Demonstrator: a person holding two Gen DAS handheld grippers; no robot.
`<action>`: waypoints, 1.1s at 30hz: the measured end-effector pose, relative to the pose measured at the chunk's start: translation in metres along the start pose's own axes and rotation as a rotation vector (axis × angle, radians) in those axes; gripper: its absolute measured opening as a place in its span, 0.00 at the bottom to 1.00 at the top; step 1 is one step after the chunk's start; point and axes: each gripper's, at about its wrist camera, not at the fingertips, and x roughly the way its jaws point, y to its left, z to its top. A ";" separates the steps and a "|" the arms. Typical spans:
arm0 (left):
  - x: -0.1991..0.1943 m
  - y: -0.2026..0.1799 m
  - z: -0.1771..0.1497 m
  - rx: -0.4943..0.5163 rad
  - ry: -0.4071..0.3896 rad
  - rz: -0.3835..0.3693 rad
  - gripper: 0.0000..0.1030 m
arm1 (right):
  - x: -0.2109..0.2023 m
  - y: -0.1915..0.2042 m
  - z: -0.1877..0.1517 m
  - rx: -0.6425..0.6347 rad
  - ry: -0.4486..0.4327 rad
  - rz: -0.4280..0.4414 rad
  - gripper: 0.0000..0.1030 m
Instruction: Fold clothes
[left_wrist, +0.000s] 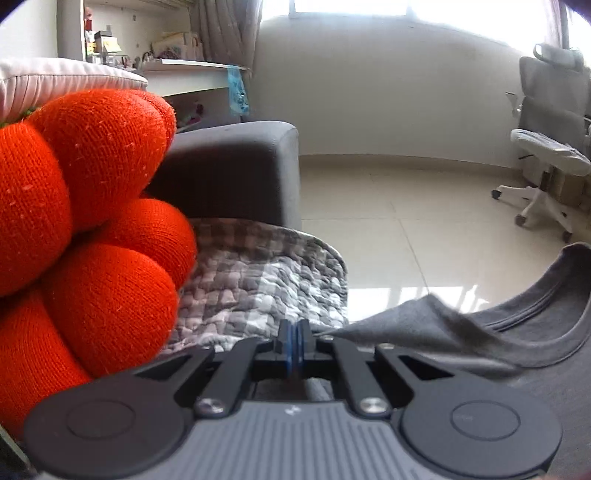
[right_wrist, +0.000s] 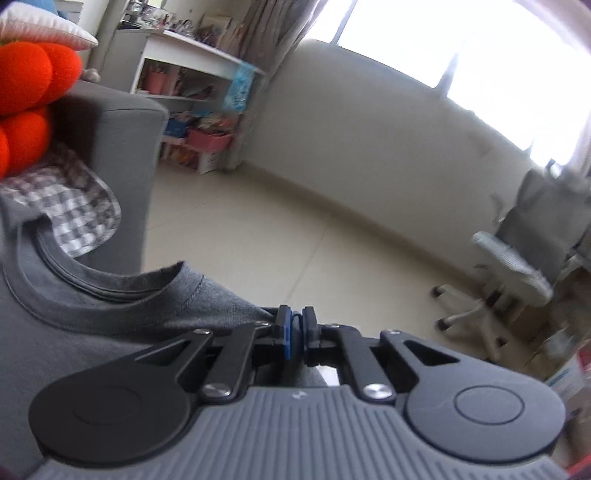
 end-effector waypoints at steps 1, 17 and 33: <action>0.004 -0.002 -0.002 0.000 0.002 0.013 0.03 | 0.004 0.001 -0.002 -0.009 0.007 -0.020 0.05; -0.060 0.046 -0.007 -0.044 -0.098 0.127 0.41 | -0.006 -0.076 -0.047 0.325 0.080 0.021 0.63; -0.118 0.065 -0.119 -0.196 0.095 0.115 0.43 | -0.013 -0.099 -0.086 0.488 0.295 0.117 0.00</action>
